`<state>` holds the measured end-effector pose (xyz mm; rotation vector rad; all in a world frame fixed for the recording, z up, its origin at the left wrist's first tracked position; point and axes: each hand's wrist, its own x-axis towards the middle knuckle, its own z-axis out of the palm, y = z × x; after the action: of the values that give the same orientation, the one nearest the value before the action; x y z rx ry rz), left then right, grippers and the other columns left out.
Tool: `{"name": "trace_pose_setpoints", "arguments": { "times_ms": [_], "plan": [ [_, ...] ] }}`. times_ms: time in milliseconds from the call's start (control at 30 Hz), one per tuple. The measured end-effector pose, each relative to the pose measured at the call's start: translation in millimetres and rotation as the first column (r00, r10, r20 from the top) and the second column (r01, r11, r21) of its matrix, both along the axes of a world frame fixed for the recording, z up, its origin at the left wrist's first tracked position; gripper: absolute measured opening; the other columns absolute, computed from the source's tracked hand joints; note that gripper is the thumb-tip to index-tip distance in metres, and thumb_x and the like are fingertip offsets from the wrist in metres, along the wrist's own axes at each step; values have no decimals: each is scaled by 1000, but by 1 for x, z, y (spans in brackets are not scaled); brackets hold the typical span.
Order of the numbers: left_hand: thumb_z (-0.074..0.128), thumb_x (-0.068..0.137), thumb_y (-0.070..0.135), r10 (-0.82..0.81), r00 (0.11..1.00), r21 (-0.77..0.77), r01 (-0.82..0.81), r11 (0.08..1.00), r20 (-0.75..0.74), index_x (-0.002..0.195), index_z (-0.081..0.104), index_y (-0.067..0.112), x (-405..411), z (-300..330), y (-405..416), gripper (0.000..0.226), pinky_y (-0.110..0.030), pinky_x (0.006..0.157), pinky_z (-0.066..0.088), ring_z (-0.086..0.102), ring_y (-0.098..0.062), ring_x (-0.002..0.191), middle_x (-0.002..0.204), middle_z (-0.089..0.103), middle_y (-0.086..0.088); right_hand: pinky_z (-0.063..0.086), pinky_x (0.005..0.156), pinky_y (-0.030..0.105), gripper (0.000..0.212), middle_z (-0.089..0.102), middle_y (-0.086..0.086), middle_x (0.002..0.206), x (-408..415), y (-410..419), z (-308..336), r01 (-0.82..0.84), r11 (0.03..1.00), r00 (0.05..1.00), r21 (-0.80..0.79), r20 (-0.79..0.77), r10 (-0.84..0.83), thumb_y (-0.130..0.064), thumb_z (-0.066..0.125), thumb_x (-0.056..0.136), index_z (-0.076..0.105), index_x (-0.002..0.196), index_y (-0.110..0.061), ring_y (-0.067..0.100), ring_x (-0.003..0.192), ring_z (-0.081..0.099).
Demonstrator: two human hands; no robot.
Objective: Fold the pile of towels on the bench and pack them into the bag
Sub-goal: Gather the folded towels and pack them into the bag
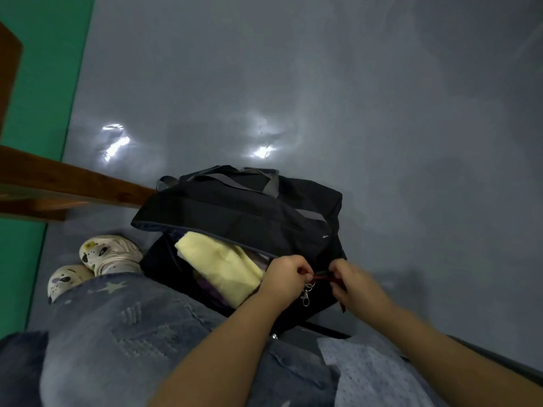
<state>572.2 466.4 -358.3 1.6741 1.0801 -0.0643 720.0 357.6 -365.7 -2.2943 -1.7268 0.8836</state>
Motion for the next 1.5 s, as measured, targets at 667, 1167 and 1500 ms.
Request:
{"name": "trace_pose_setpoints", "arguments": {
  "times_ms": [667,1167,1500],
  "plan": [
    [67,85,0,175,981,-392,-130,911,82,67,63,21,-21,-16,8,28,-35,76,49,56,-14,69,62,59,4,54,60,29,17,66,5,82,-60,-5,19,252,692,619,-677,-437,-653,-10,53,95,58,80,-16,16,68,65],
    [53,91,-11,160,973,-495,-59,867,164,75,55,8,-21,8,16,25,-13,57,49,64,-2,54,67,61,-9,32,56,25,16,57,4,68,-5,33,-33,-205,927,977,313,5,215,-24,59,68,47,76,-18,23,63,53],
    [55,90,-10,165,970,-494,-57,868,177,74,56,9,-21,10,19,25,-15,62,52,66,-5,60,64,64,-1,48,71,29,28,65,12,94,-12,15,-41,-113,876,991,469,-5,131,-23,53,78,50,104,-13,20,86,52]
  ]
}}
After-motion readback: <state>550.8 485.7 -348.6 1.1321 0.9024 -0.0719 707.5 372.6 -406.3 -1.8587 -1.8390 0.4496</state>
